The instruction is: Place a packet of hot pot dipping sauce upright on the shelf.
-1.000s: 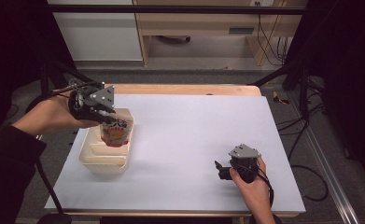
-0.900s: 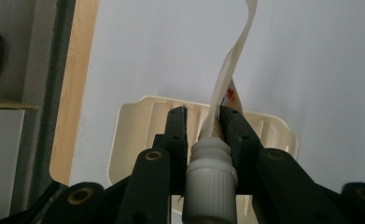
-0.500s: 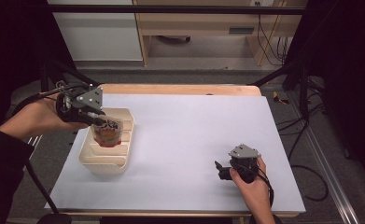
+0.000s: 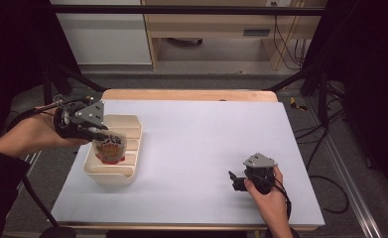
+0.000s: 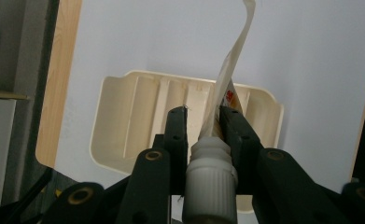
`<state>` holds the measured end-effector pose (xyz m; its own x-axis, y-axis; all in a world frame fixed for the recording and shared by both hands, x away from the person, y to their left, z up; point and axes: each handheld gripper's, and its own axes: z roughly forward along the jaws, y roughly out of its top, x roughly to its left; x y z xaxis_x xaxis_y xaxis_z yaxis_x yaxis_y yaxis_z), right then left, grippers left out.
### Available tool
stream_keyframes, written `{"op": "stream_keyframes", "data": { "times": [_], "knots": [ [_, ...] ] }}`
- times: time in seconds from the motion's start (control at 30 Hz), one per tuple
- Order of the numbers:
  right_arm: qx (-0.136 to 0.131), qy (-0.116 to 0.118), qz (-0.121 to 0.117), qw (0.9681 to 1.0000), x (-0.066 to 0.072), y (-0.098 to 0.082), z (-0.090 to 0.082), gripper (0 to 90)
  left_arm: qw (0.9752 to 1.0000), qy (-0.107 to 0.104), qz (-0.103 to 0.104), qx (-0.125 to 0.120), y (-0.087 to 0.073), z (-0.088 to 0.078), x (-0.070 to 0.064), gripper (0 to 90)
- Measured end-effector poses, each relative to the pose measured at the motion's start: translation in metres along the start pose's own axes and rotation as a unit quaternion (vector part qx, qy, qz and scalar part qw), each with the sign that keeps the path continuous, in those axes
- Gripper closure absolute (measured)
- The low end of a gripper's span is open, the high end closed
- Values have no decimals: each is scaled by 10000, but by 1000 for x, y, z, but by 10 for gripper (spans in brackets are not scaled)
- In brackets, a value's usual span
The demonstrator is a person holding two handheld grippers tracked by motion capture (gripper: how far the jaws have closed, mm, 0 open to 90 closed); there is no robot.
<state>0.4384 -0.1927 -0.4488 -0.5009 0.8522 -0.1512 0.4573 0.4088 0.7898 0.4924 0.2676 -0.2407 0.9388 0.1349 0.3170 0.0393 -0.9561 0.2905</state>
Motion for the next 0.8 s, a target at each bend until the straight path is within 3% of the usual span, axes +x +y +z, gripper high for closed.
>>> {"op": "stream_keyframes", "data": {
  "times": [0.8],
  "knots": [
    [0, -12, -16, 10000, -1, 0, 0, 84, 9999, -118, 77, 28, -4, 7, -11, 734]
  ]
}}
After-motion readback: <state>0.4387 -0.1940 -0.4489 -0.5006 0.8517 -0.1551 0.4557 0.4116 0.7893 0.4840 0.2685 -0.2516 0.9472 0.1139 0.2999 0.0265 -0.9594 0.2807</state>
